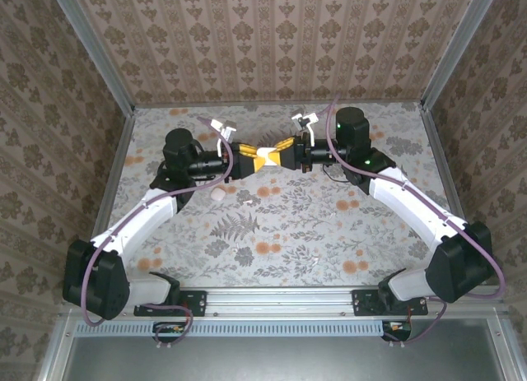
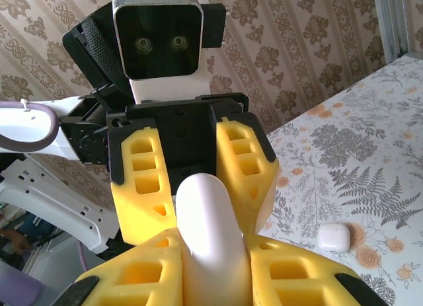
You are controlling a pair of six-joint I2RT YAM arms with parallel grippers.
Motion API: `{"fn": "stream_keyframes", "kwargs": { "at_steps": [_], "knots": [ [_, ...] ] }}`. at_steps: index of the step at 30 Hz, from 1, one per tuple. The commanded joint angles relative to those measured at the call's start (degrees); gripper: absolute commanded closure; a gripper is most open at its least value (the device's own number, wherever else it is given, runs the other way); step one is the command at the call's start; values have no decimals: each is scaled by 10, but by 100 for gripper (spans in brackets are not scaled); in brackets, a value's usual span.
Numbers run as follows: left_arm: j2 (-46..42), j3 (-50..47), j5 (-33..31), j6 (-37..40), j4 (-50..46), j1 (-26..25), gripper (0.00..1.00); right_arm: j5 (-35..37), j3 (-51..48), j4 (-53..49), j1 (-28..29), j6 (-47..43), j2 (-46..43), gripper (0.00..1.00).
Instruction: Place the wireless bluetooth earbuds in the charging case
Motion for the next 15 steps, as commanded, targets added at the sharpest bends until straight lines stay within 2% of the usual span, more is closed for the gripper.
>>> {"fn": "stream_keyframes", "kwargs": {
  "at_steps": [1, 4, 7, 12, 15],
  "knots": [
    [7, 9, 7, -6, 20, -2, 58, -14, 13, 20, -2, 5, -14, 92],
    [10, 10, 8, -1, 15, -20, 56, -12, 13, 20, -2, 6, -14, 92],
    [14, 13, 11, 0, 14, -21, 59, -12, 14, 20, -2, 6, -14, 92],
    [20, 22, 11, 5, 7, -22, 77, -13, 14, 19, -2, 6, -12, 92],
    [15, 23, -1, 14, -4, -21, 81, -13, 13, 15, -2, 4, -12, 92]
  ]
}}
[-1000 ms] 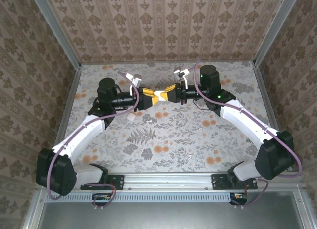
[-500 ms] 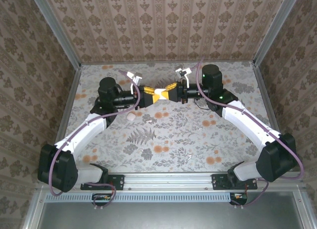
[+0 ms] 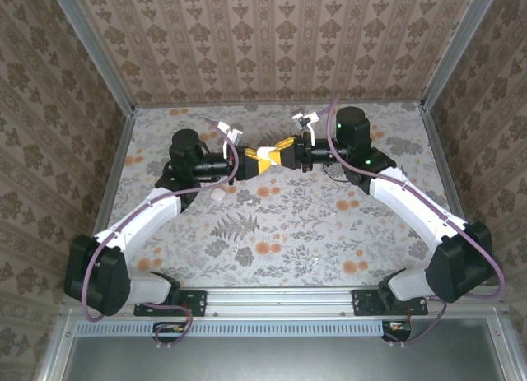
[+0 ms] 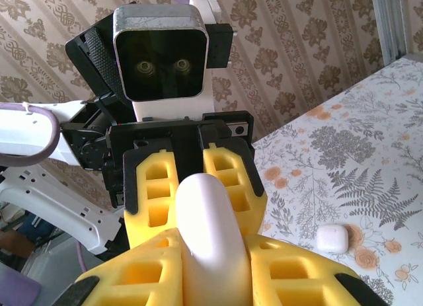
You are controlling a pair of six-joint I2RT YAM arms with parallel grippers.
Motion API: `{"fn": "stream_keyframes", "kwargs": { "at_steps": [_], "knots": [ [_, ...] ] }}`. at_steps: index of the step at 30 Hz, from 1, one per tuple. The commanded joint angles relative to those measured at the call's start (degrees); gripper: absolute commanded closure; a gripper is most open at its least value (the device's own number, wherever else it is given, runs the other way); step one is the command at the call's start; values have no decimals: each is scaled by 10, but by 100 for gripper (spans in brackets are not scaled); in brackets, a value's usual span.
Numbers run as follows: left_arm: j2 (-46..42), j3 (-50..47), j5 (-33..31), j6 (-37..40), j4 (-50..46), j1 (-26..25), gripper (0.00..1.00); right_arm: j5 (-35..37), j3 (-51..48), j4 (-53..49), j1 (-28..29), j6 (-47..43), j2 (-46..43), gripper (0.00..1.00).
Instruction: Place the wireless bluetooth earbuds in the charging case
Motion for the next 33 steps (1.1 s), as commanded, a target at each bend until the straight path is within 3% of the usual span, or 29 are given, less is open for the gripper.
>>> {"fn": "stream_keyframes", "kwargs": {
  "at_steps": [1, 7, 9, 33],
  "knots": [
    [-3, 20, -8, 16, -7, 1, 81, -14, 13, 11, -1, 2, -13, 92],
    [-16, 11, -28, 27, -7, 6, 65, -9, 12, -9, -2, -11, -22, 92],
    [-22, 9, -32, 29, -10, 11, 64, -3, 9, -12, -2, -16, -28, 93],
    [-36, -3, -34, 23, 7, 12, 78, -8, 3, -7, -4, -11, -30, 93]
  ]
}}
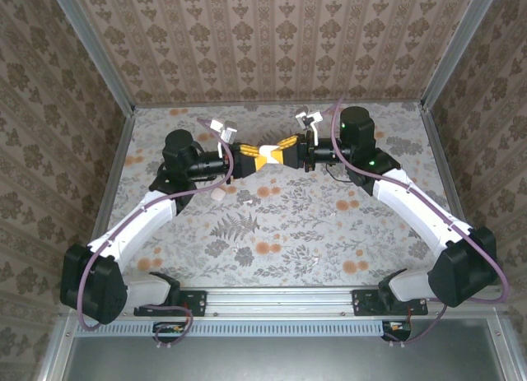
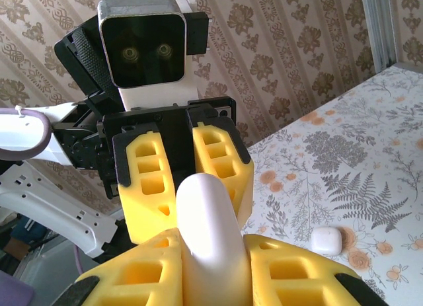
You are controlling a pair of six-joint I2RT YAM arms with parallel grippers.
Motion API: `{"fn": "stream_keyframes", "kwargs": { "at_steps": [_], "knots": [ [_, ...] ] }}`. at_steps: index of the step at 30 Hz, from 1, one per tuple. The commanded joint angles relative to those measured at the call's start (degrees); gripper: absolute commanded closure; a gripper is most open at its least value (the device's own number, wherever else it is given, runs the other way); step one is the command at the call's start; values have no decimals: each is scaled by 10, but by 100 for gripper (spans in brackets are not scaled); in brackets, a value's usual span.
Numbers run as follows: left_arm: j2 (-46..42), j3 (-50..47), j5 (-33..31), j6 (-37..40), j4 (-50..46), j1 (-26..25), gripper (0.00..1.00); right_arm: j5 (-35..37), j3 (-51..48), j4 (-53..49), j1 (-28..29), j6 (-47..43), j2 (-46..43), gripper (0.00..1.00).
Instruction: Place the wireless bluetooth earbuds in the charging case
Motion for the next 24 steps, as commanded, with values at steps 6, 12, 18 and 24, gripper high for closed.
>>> {"fn": "stream_keyframes", "kwargs": {
  "at_steps": [6, 12, 18, 24],
  "knots": [
    [5, 1, 1, -4, 27, 2, 73, -18, 4, 5, 0, -5, -9, 93],
    [10, 4, 3, -4, 28, -1, 73, -19, 5, 5, 1, -5, -8, 93],
    [13, 7, 4, -5, 28, -3, 67, -21, 6, 4, 0, -5, -6, 93],
    [17, 10, 9, -6, 27, -5, 66, -23, 6, 4, 1, -5, -5, 93]
  ]
}}
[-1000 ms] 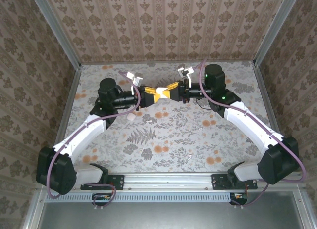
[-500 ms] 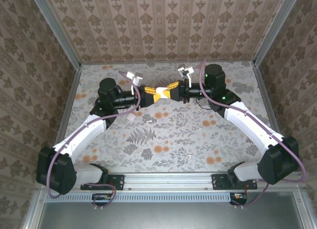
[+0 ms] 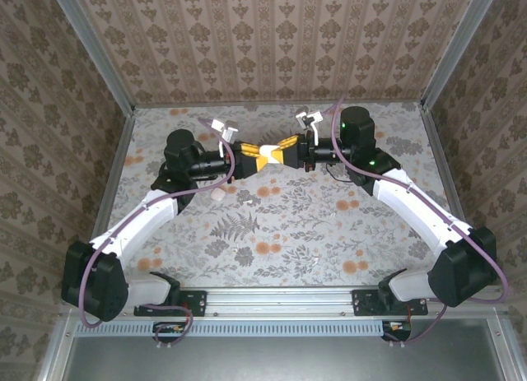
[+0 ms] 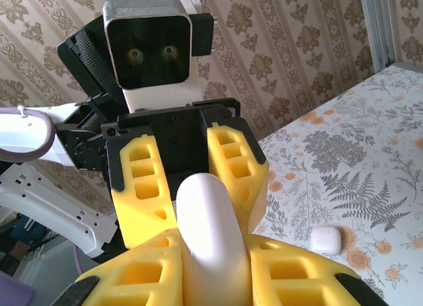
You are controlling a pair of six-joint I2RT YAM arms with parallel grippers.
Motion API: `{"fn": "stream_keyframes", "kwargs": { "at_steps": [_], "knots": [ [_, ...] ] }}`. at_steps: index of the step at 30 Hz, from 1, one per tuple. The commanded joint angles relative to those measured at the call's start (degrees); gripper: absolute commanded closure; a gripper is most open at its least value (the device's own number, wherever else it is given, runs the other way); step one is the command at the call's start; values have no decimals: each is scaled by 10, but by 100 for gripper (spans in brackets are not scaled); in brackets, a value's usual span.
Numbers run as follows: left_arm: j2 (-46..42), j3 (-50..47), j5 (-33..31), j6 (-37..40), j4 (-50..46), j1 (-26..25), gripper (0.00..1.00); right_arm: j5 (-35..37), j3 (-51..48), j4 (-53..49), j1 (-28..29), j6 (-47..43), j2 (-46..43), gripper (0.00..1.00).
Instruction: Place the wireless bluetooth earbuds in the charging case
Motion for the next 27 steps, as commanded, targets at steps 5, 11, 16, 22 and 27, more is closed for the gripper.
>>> {"fn": "stream_keyframes", "kwargs": {
  "at_steps": [5, 11, 16, 22, 27],
  "knots": [
    [7, 11, 9, -2, 13, -5, 76, -25, 6, 4, 1, -4, -3, 93],
    [3, 9, 2, 17, -3, -5, 95, 7, 6, -9, 1, -4, -5, 75],
    [-7, 0, -4, 40, -18, -5, 100, 63, 26, -65, -11, -7, 12, 61],
    [-13, -6, 9, 60, -25, -6, 100, 60, 43, -58, -27, 37, 54, 55],
    [-20, -14, 4, 89, -41, -6, 100, 60, 59, -62, -36, 58, 71, 53]
  ]
}}
